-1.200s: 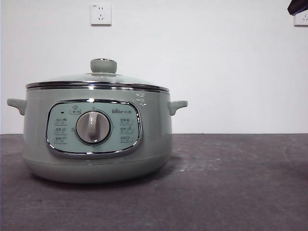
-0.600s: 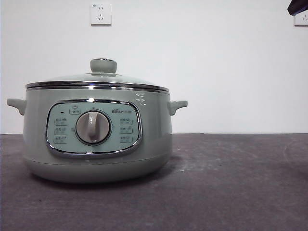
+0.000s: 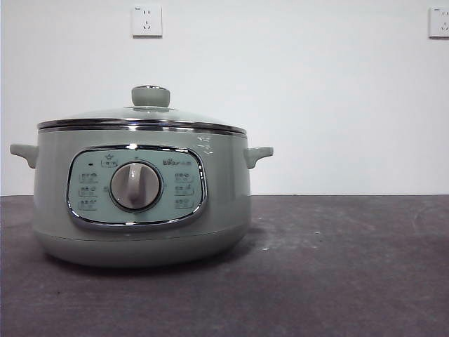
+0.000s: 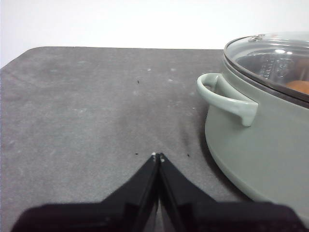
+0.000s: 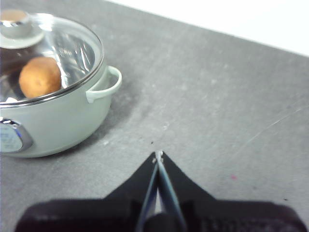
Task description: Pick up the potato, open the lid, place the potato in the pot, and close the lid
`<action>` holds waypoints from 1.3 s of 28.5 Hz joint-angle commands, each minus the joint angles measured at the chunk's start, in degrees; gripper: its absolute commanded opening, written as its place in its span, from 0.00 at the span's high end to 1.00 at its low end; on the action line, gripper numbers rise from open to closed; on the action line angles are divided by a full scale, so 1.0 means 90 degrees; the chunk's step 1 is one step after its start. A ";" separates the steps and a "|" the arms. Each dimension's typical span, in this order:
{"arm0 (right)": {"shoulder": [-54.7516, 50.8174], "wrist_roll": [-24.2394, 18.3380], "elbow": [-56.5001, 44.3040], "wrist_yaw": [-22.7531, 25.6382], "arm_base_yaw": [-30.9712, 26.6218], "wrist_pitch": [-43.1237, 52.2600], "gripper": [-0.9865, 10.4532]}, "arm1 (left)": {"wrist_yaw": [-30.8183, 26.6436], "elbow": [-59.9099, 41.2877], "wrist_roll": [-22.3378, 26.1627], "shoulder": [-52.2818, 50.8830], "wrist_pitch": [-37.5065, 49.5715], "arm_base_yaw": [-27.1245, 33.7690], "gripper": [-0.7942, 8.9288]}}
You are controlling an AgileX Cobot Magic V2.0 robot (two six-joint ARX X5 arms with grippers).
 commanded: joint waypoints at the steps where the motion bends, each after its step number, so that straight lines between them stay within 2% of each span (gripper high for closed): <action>1: -0.0352 -0.0112 -0.0024 -0.0007 -0.0168 -0.0029 0.91 | -0.0007 -0.0090 -0.0041 -0.0017 0.0000 0.0022 0.92; 4: -0.0843 -0.0051 -0.0085 -0.0029 -0.0772 0.0085 0.91 | -0.0010 -0.0090 -0.0041 -0.0017 0.0000 0.0022 0.92; 6: -0.1183 -0.0185 -0.0415 -0.0362 -0.1384 0.0563 0.91 | -0.0007 -0.0090 -0.0041 -0.0017 0.0000 0.0022 0.92; 8: -0.1559 -0.0369 -0.0962 -0.0928 -0.2006 0.1132 0.91 | -0.0010 -0.0090 -0.0041 -0.0017 0.0000 0.0022 0.92; 9: -0.1780 -0.0415 -0.1324 -0.1411 -0.2346 0.1477 0.91 | -0.0012 -0.0090 -0.0041 -0.0017 0.0000 0.0022 0.92; 12: -0.2164 -0.0449 -0.2050 -0.2370 -0.2912 0.2108 0.91 | -0.0010 -0.0090 -0.0041 -0.0017 0.0000 0.0022 0.92; 16: -0.2514 -0.0447 -0.2997 -0.2982 -0.3349 0.2858 0.91 | -0.0010 -0.0090 -0.0041 -0.0017 0.0000 0.0022 0.92; 23: -0.2800 -0.0362 -0.4167 -0.3016 -0.3541 0.3696 0.91 | -0.0010 -0.0090 -0.0041 -0.0017 0.0000 0.0022 0.92; 32: -0.2929 -0.0090 -0.4537 -0.3021 -0.3917 0.3662 0.91 | -0.0010 -0.0090 -0.0041 -0.0017 0.0000 0.0022 0.92; 37: -0.2934 -0.0095 -0.4537 -0.3016 -0.4109 0.3432 0.91 | -0.0010 -0.0090 -0.0041 -0.0017 0.0000 0.0022 0.92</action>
